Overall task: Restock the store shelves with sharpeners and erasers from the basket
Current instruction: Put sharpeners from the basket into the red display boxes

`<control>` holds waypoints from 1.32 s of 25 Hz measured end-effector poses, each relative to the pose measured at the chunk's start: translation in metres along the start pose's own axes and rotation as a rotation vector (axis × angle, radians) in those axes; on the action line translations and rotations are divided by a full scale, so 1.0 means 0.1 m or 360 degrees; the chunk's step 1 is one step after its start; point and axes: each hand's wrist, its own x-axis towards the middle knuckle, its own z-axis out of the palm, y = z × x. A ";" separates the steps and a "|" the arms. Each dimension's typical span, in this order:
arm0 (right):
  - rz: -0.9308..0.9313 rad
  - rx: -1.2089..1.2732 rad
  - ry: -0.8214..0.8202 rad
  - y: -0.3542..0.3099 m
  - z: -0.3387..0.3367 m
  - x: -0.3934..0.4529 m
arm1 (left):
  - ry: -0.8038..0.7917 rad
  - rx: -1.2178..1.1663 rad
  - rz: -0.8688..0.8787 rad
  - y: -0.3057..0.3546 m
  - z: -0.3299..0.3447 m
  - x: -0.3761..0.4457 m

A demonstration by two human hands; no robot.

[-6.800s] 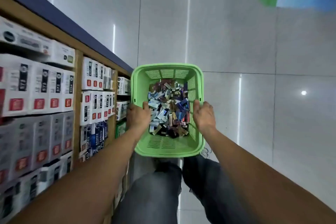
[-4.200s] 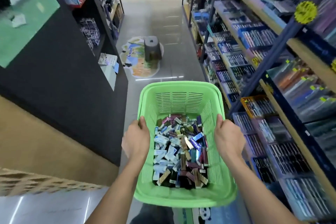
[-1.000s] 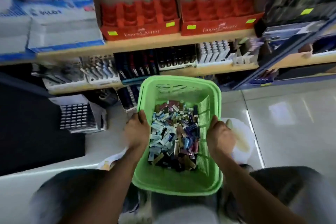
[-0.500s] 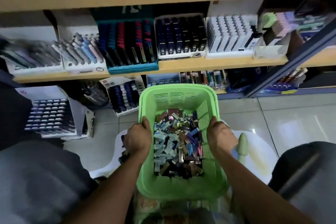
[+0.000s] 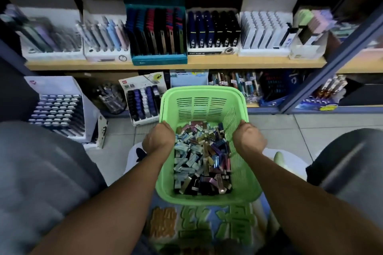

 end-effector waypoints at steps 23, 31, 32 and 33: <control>-0.1701 -0.0584 0.0085 -1.08 0.21 0.21 | -0.0173 0.0190 0.0377 -0.02 -0.18 0.20; -0.1604 -0.0692 0.0106 -0.90 0.24 0.35 | -0.0520 0.0486 0.0949 0.17 -0.19 0.54; -0.1558 -0.0706 0.0125 -0.86 0.22 0.34 | -0.0514 0.0529 0.1017 0.20 -0.16 0.57; -0.1510 -0.0690 0.0158 -0.80 0.21 0.34 | -0.0508 0.0561 0.1055 0.23 -0.14 0.61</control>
